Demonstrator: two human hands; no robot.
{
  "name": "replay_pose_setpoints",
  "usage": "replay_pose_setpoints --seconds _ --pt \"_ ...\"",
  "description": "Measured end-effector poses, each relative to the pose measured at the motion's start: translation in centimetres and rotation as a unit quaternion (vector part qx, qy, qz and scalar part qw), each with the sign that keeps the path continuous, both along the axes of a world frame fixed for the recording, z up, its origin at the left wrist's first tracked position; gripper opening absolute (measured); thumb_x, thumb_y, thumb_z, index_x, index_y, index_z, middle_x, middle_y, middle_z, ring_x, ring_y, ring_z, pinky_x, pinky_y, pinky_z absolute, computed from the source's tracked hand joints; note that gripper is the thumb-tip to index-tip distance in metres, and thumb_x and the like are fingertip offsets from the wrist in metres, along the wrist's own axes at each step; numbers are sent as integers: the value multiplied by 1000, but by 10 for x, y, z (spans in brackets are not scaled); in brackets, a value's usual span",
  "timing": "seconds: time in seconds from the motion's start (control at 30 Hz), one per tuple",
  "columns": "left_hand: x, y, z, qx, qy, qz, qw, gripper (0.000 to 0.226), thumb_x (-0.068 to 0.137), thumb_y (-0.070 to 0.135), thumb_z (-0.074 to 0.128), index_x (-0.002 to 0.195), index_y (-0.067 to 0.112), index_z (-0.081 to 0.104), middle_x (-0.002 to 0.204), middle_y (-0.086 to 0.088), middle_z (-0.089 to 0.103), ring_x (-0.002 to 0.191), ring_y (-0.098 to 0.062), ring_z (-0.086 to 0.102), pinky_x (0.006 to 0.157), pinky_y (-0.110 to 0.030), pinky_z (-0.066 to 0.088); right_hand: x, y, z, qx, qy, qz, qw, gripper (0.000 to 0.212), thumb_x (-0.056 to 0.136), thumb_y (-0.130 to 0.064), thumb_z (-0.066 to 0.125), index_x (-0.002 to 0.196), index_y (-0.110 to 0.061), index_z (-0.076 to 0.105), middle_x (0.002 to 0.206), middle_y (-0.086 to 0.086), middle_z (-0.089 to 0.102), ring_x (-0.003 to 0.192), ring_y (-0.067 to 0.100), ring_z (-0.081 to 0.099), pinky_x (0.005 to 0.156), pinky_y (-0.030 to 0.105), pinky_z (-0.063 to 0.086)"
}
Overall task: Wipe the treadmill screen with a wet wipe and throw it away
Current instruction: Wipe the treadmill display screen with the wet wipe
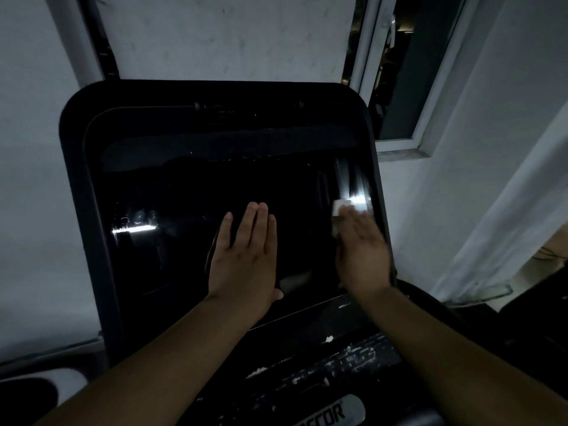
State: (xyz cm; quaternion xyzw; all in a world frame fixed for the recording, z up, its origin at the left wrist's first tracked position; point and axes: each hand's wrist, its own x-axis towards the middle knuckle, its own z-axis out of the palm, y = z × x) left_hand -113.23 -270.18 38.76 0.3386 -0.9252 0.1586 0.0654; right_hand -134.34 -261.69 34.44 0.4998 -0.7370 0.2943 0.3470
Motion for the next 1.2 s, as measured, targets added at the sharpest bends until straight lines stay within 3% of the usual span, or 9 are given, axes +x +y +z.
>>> replay_pose_setpoints --seconds 0.17,0.27,0.33,0.43,0.53,0.73,0.87,1.0,1.2 --pt "2 -1 0 6 9 -6 1000 127 85 75 55 154 4 -26 162 -20 -34 150 -32 -34 122 -58 -13 55 -24 -2 -9 75 159 984 33 103 -11 43 117 -4 72 129 14 68 127 27 60 113 47 42" --pt "3 -1 1 5 1 -7 1000 130 84 76 56 153 3 -27 161 -20 -36 149 -33 -35 121 -58 -13 18 -14 9 10 76 109 991 34 92 0 52 121 -3 69 130 14 67 124 28 62 113 47 42" --pt "3 -1 1 9 -1 -9 1000 130 84 75 57 153 3 -27 160 -21 -38 148 -33 -36 121 -59 -14 -17 -4 19 15 22 31 999 47 80 11 61 125 -2 65 131 17 66 120 32 63 115 46 38" --pt "4 0 2 13 -1 -12 1000 129 86 72 57 153 2 -28 159 -22 -39 147 -34 -38 120 -59 -14 -46 5 28 26 -26 -37 999 46 80 12 61 123 -2 66 132 17 65 120 32 64 116 43 37" --pt "4 0 2 16 4 -13 1000 129 86 71 58 152 2 -28 159 -22 -39 147 -34 -38 120 -59 -16 -25 -7 27 -2 -22 -21 1000 44 80 12 60 121 0 67 130 20 65 121 34 63 114 46 41" --pt "4 0 4 31 22 -16 999 128 85 69 61 154 3 -24 162 -20 -35 149 -32 -36 120 -57 -18 41 -52 24 -11 70 166 984 35 104 -12 40 120 -3 71 132 13 66 130 27 58 115 47 39" --pt "5 0 5 28 14 -20 999 127 87 71 56 152 2 -28 160 -21 -38 147 -34 -37 119 -59 -19 -5 -49 48 -15 2 113 993 37 91 1 58 126 -7 66 137 12 63 129 25 56 117 44 36" --pt "4 -1 3 35 18 -24 999 128 87 70 58 151 2 -30 159 -22 -39 146 -34 -39 118 -59 -21 -37 -46 69 -60 -104 11 993 28 93 -3 58 119 -9 67 134 9 65 122 31 60 118 39 33" --pt "2 -2 5 37 34 -23 998 129 83 66 65 156 3 -21 164 -20 -30 150 -33 -33 119 -58 -18 23 -84 73 -54 -26 77 995 29 89 -9 54 111 -2 73 125 16 69 118 29 62 113 39 40"
